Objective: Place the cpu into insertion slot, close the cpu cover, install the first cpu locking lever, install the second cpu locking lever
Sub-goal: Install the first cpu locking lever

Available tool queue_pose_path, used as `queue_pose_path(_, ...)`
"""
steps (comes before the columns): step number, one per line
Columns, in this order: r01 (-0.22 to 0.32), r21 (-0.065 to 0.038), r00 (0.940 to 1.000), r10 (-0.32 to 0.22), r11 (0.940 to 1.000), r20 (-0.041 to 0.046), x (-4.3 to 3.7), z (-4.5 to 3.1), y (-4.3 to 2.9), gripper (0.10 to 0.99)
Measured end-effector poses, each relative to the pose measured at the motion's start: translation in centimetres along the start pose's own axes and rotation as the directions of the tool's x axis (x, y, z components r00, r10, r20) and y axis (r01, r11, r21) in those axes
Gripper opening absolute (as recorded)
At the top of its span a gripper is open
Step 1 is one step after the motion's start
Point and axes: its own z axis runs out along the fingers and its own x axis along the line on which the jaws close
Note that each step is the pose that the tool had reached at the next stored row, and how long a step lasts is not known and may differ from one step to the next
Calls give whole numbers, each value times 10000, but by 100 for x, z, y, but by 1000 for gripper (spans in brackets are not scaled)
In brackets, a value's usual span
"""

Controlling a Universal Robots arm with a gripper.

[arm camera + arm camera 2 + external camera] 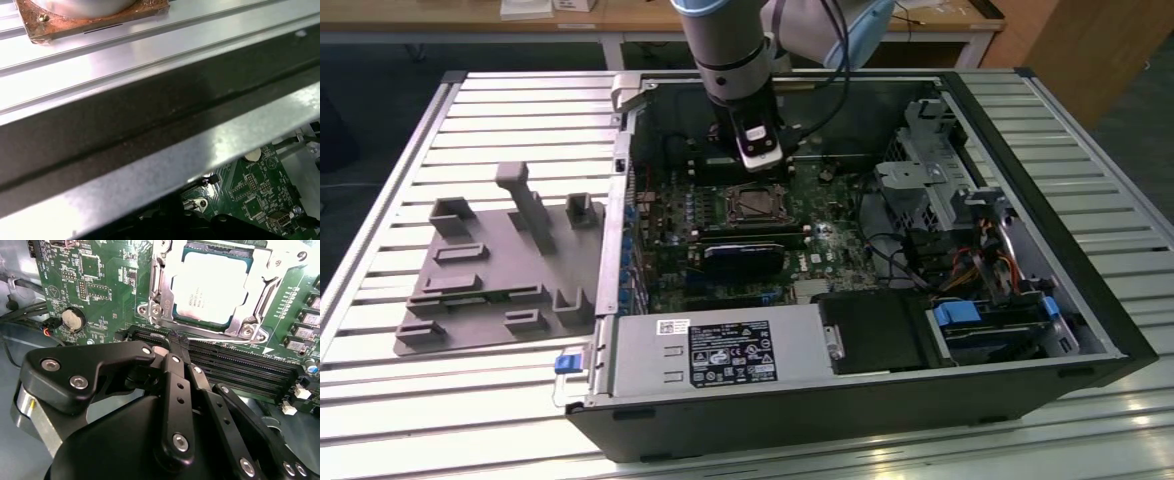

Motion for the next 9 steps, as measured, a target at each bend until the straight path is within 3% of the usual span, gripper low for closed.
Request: queue_pose_path(9, -6, 0, 10000, 6, 10000, 1, 7, 3, 13, 102)
